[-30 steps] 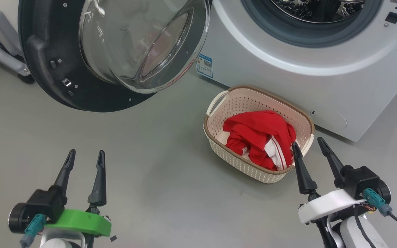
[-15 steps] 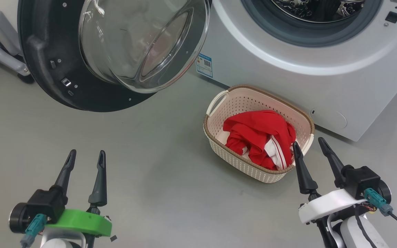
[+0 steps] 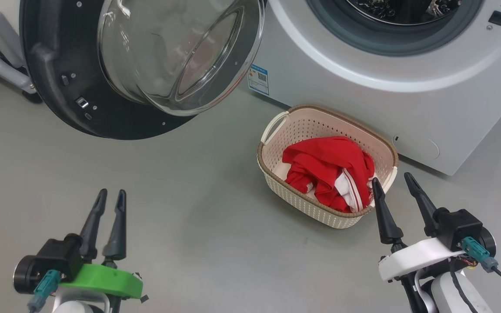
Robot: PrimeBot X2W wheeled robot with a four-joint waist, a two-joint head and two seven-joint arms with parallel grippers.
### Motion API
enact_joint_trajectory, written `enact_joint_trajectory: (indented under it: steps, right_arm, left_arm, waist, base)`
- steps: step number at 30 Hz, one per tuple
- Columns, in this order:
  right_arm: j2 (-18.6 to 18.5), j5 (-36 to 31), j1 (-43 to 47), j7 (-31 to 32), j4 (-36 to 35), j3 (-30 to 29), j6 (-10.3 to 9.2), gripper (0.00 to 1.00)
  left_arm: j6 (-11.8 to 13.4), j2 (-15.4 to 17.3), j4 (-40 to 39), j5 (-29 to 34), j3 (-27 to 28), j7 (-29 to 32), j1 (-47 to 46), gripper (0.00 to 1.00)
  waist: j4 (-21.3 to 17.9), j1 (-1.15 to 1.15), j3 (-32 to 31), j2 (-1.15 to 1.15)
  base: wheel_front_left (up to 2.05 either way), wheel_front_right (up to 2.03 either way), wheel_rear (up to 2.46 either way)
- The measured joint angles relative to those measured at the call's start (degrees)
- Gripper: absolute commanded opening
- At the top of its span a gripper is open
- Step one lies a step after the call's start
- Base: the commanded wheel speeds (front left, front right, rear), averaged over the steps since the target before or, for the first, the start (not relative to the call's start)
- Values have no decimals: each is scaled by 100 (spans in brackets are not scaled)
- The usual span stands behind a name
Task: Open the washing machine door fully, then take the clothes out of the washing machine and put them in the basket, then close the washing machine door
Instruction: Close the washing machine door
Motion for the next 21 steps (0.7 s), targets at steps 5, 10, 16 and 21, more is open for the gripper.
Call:
enact_joint_trajectory:
  steps: [5, 10, 16, 21]
  right_arm:
    - [3, -3, -4, 0, -29, 69, 0, 100]
    - [-7, -37, -65, 0, -64, 105, 0, 100]
    - [-114, -110, -106, 11, -132, 132, 0, 100]
    - [-160, -224, -358, 113, -247, 211, 0, 100]
  left_arm:
    - [0, -1, -121, -1, 42, 0, 0, 0]
    - [0, -13, -301, 1, 283, 0, -21, 0]
    - [-2, 134, -617, 16, 624, -1, -262, 0]
    - [-2, 604, -1081, -24, 1327, -13, -797, 0]
  waist:
    - [-18, 0, 90, 0]
    - [-62, 0, 238, 0]
    - [-128, 0, 474, 0]
    - [-224, 0, 699, 0]
  base:
    - [0, 0, 0]
    - [0, 0, 0]
    - [0, 0, 0]
    - [0, 0, 0]
